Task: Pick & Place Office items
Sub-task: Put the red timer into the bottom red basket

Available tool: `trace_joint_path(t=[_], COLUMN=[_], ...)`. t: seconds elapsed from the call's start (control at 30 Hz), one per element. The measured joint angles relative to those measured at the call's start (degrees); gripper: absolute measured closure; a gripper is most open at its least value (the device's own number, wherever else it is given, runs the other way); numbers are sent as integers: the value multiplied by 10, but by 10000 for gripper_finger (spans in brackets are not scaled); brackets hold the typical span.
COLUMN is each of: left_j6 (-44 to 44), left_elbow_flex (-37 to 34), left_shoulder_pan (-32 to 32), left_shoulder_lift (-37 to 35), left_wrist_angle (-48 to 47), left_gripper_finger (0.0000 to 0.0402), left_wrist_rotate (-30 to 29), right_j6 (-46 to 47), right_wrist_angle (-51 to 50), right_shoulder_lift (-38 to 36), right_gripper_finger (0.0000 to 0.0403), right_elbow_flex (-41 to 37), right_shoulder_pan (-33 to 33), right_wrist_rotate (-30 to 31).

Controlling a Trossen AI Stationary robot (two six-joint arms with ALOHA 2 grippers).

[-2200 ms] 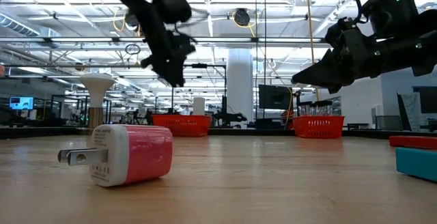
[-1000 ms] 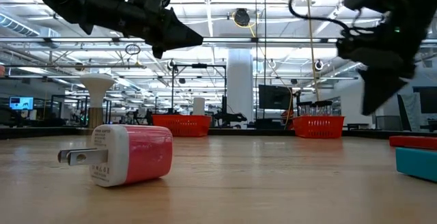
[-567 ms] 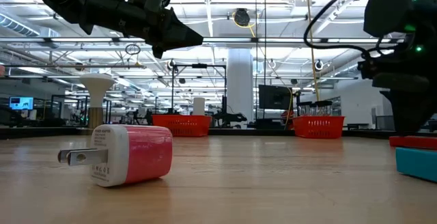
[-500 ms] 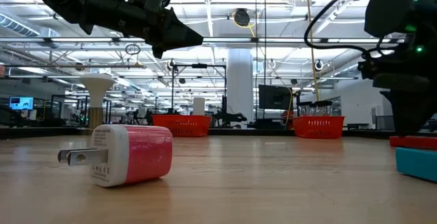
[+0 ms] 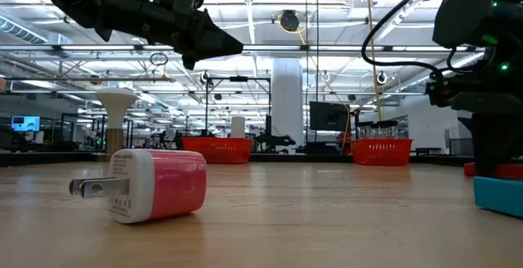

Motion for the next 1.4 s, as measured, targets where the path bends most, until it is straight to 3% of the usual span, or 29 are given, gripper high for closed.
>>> trace_joint_path(t=[0.3,1.1,1.4], left_j6=[0,0,0], left_elbow_flex=[0,0,0], left_shoulder_pan=[0,0,0], left_shoulder_lift=[0,0,0], left_wrist_angle=[0,0,0], left_gripper_finger=[360,360,360], left_wrist_rotate=[0,0,0], right_j6=[-28,-67,-126], right_wrist_angle=[12,57,96], right_shoulder_lift=[0,1,1], right_gripper_finger=[252,246,247], right_elbow_flex=[0,0,53], right_shoulder_pan=[0,0,-5], right_wrist_rotate=[-12,-29,-12])
